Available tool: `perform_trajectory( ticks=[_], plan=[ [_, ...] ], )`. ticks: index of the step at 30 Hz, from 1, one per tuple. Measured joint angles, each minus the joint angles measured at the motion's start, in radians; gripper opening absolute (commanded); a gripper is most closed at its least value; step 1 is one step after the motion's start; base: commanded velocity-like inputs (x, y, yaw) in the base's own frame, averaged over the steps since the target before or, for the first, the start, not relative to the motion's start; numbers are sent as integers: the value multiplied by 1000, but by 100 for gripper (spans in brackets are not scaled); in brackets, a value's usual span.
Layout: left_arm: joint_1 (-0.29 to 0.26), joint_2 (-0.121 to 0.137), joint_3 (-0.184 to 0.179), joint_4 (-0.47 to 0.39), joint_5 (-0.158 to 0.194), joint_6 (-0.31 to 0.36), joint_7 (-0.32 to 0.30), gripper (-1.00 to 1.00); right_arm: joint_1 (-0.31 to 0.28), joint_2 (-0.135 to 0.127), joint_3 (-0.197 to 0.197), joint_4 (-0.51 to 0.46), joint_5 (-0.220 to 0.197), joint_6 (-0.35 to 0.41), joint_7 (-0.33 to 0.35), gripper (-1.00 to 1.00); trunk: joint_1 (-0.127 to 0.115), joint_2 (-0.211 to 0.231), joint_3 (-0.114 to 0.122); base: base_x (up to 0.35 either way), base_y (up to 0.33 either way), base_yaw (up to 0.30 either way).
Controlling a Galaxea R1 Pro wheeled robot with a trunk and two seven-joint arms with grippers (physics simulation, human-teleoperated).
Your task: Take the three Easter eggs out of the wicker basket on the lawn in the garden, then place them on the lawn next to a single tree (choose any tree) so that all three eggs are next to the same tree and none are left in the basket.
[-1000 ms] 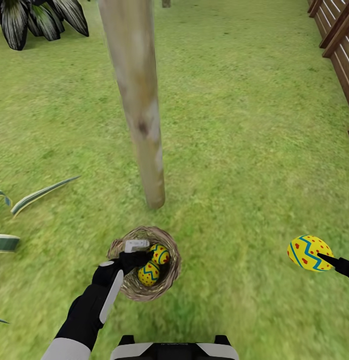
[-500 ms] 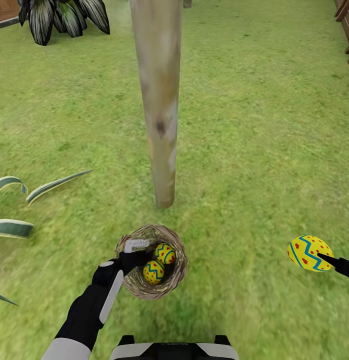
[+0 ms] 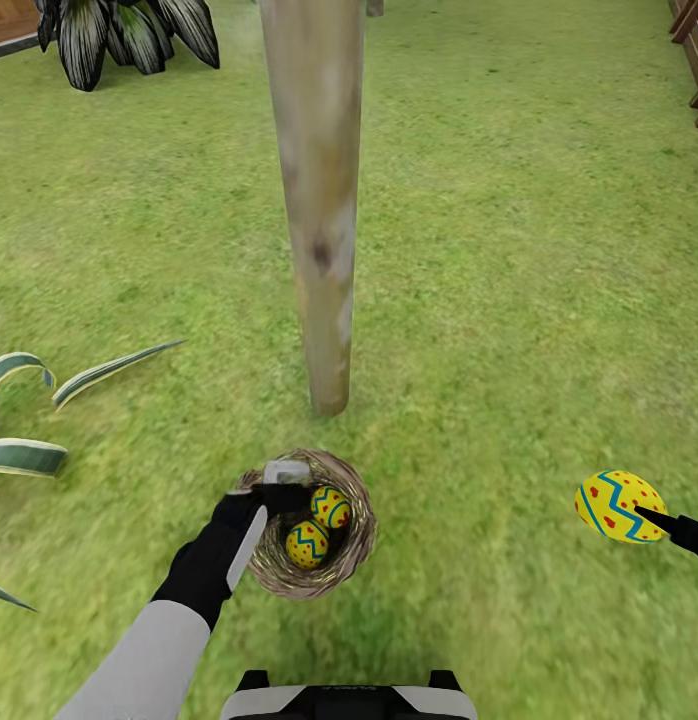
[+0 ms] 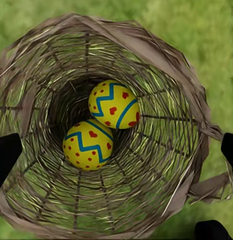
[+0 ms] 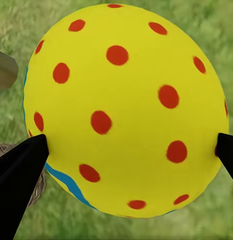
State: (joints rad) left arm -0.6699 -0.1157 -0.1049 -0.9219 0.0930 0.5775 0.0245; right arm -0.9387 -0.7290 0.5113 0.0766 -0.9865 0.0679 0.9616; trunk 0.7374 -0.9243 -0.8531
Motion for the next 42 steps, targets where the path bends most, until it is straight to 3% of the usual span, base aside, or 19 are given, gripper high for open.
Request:
perform_trajectory(
  ticks=[4, 10, 14, 18, 29, 35, 42],
  plan=[
    [3, 0, -3, 1, 1, -27, 3, 100, 0, 0, 0, 0, 0, 0, 0, -100, 0, 0, 0, 0, 0, 0],
    [4, 2, -1, 1, 0, -30, 3, 100, 0, 0, 0, 0, 0, 0, 0, -100, 23, -42, -19, 0, 0, 0],
    [4, 22, 2, 1, 1, -30, 3, 100, 0, 0, 0, 0, 0, 0, 0, -100, 38, -70, -31, 0, 0, 0],
    [4, 25, 3, 1, 2, -29, 3, 100, 0, 0, 0, 0, 0, 0, 0, -100, 54, -98, -44, 0, 0, 0],
    [6, 20, -3, 2, 4, -25, 3, 100, 0, -1, 0, -1, 0, 0, 2, -100, 96, -175, -78, 0, 0, 0],
    [8, 19, -3, 1, 9, -30, -1, 100, 0, -2, 0, -1, -1, 6, 5, -100, 96, -175, -78, 0, 0, 0],
    [9, 5, -5, -4, 8, -20, 3, 100, 0, -2, 0, -1, 0, 3, 2, -100, 123, -224, -100, 0, 0, 0]
  ],
)
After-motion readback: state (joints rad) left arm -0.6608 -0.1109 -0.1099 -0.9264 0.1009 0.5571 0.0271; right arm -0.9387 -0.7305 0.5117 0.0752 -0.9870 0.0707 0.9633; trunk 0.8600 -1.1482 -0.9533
